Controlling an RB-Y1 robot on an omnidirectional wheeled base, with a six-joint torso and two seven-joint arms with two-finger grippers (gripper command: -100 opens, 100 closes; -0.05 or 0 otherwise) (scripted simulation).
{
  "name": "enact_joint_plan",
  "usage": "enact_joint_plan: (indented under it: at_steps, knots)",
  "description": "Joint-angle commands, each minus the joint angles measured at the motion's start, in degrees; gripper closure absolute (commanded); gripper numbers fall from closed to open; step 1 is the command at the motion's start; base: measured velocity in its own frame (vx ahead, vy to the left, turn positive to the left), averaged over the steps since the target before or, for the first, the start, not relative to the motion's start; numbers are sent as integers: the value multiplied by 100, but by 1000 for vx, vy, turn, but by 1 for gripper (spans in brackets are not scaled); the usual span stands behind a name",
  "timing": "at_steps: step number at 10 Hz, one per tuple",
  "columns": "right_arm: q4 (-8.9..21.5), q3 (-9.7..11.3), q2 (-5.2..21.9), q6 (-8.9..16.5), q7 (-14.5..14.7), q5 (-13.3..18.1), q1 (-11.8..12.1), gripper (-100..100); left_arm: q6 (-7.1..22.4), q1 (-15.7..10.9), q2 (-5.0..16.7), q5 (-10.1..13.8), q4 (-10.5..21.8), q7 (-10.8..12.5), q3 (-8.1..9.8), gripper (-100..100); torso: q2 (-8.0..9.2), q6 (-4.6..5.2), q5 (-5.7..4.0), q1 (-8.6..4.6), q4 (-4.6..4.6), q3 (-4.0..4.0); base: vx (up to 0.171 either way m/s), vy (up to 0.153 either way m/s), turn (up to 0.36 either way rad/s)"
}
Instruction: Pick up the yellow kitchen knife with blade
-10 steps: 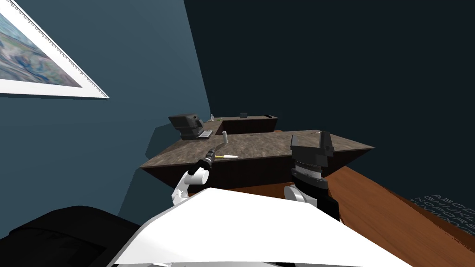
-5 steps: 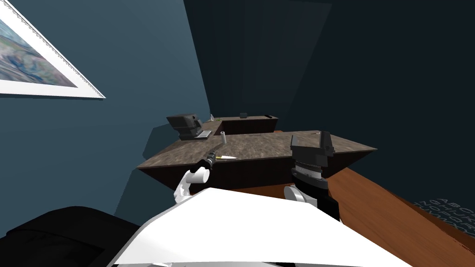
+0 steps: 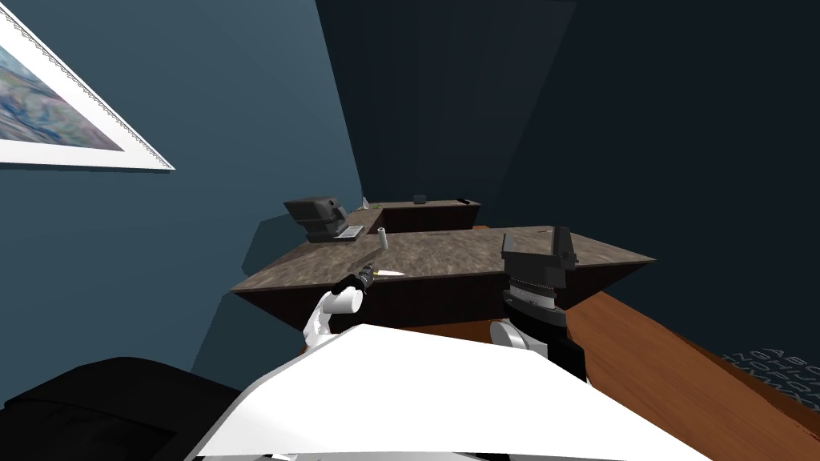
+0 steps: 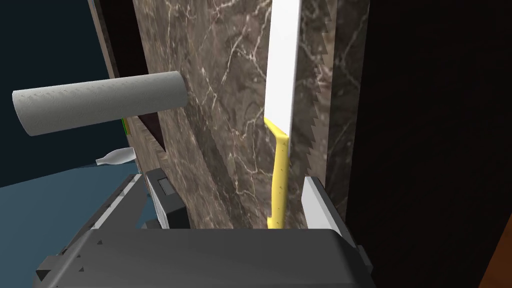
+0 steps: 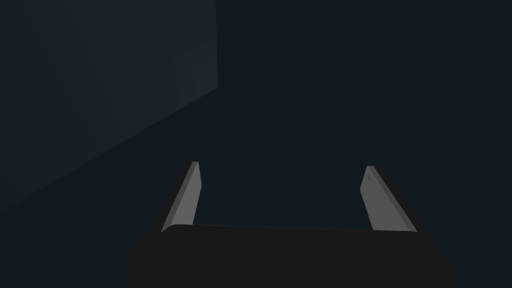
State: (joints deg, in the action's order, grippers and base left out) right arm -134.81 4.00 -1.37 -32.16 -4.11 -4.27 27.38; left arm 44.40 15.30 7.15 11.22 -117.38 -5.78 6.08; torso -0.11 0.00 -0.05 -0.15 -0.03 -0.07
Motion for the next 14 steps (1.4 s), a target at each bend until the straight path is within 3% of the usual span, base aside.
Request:
enact_joint_plan:
  at_steps: [1,7,8,9,10,14]
  knots:
    - [0,0,0,0,0,0,0,0,284,-51,-76,-12,69,-38,-2,-100,0,0,0,0,0,0,31,-71,20]
    - [0,0,0,0,0,0,0,0,907,-167,-260,39,185,-112,35,-100,2,0,0,1,0,1,25,-49,12]
    - [0,0,0,0,0,0,0,0,836,-136,-249,22,162,-106,20,-100,3,0,0,0,1,2,8,-23,4]
    - [0,0,0,0,0,0,0,0,853,-138,-255,20,166,-108,19,0,7,0,1,10,1,4,0,0,0]
    - [0,0,0,0,0,0,0,0,764,-231,-270,-36,340,-64,86,-100,10,0,3,17,2,6,-7,4,-117]
    - [0,0,1,0,0,0,-1,0,561,-446,-307,-167,749,38,244,-100,19,1,6,28,4,11,-18,17,-115]
